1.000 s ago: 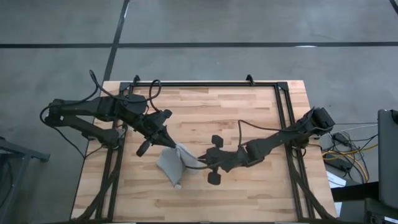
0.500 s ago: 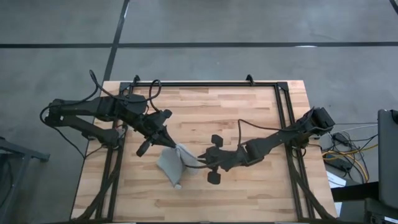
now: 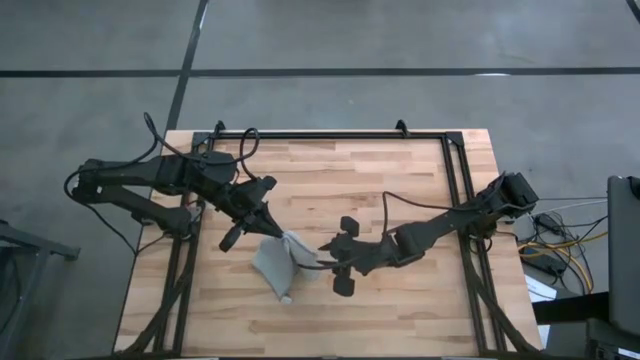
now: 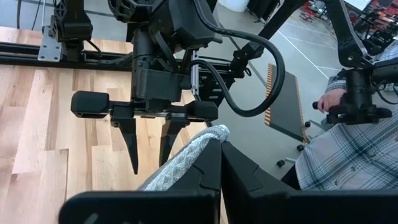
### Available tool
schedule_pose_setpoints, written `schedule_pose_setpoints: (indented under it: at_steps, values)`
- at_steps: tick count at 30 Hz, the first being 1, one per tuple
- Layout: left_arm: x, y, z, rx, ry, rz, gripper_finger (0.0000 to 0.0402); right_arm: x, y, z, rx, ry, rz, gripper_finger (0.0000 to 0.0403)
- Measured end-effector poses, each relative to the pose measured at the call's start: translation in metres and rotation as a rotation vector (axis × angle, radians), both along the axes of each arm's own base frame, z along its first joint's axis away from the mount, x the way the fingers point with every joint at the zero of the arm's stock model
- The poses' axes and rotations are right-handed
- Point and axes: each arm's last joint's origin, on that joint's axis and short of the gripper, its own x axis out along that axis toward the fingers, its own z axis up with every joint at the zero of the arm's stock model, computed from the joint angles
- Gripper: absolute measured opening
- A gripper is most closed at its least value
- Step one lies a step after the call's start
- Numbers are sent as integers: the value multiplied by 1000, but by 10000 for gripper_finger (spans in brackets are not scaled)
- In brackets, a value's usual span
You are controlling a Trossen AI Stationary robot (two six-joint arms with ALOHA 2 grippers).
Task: Fold microfiber towels
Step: Prepare the microfiber cloth on the table
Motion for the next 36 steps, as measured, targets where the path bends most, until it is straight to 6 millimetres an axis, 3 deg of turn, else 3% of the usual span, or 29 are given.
schedule_pose_setpoints:
  at_steps: [6,14,27,36]
  values:
    - [0,0,0,-1,0,-4,0,-3,-1,-9,25,26,-22,161]
    - [0,-1,0,-10,1,-27,0,-13,-3,-36,43,93,23,146]
    - [-1,-2,1,-41,4,-91,0,-26,-7,-67,143,-85,88,120]
    - [0,-5,9,-70,-82,-167,0,-32,-9,-78,140,-64,94,114]
